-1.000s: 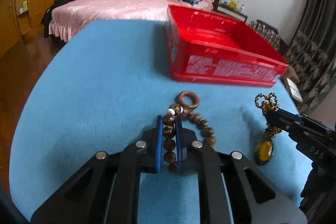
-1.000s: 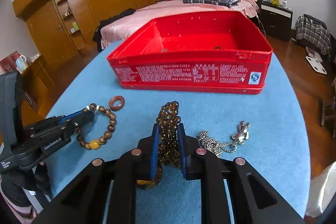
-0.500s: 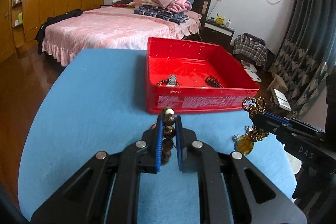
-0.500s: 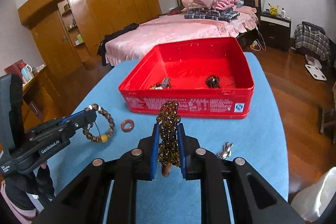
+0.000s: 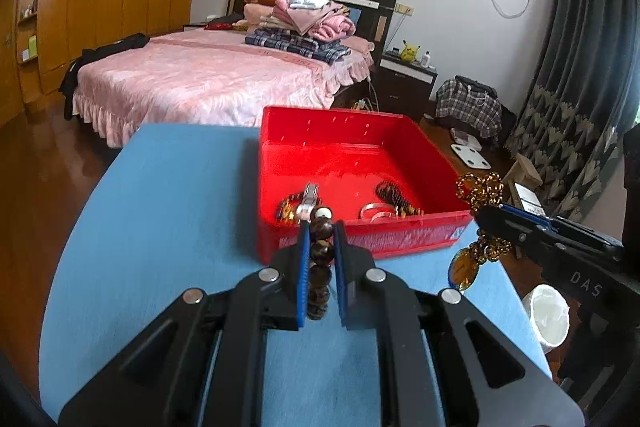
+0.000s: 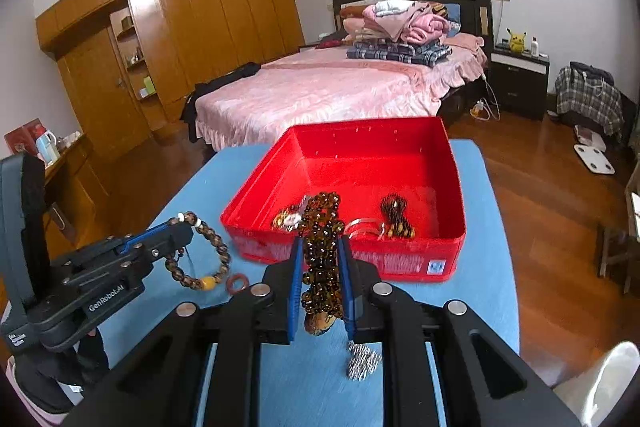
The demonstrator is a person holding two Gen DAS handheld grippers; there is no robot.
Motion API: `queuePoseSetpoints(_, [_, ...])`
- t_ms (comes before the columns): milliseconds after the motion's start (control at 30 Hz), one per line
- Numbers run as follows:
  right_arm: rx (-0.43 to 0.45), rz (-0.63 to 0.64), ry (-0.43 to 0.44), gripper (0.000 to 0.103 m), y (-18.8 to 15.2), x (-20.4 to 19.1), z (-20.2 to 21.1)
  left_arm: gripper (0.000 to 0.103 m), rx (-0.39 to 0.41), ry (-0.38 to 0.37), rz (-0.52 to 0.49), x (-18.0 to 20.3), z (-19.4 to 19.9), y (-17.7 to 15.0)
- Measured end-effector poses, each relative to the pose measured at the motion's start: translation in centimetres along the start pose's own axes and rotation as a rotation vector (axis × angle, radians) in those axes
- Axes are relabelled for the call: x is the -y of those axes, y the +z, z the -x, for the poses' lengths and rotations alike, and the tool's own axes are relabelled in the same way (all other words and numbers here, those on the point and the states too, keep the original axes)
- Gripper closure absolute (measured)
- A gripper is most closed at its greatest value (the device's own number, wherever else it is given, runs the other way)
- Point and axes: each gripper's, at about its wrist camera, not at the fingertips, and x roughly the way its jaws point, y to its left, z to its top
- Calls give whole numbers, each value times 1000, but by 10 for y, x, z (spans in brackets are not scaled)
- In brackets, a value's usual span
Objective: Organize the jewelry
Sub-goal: 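Lower the bracelet and necklace into the red tin and open both tools, then move both tools back toward the brown ring and silver chain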
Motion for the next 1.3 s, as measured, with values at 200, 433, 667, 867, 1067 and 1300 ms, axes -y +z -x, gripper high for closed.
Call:
queuePoseSetpoints(200, [22,-3,-6,86,19,8,-13,93,30,-23,-18,10,-14,20])
queuePoseSetpoints(433, [35,-14,-11,86,40,23,-40,93,62,-55,-10,13,-39,47])
queuePoseSetpoints(667, [20,-13,-28,86,49,35,-67,93,116,-91,-6,22,-55,66])
queuePoseSetpoints(867, [-6,-25,-43,86,44,44,-86,93,79,-69,-14,19,-83,66])
queuePoseSetpoints(1067, [-30,-38,-57,86,41,52,-99,93,21,-45,-19,7,-106,59])
queuePoseSetpoints(1300, [3,-20,-138,50,42,54,-89,51,-24,-35,-36,1,-111,54])
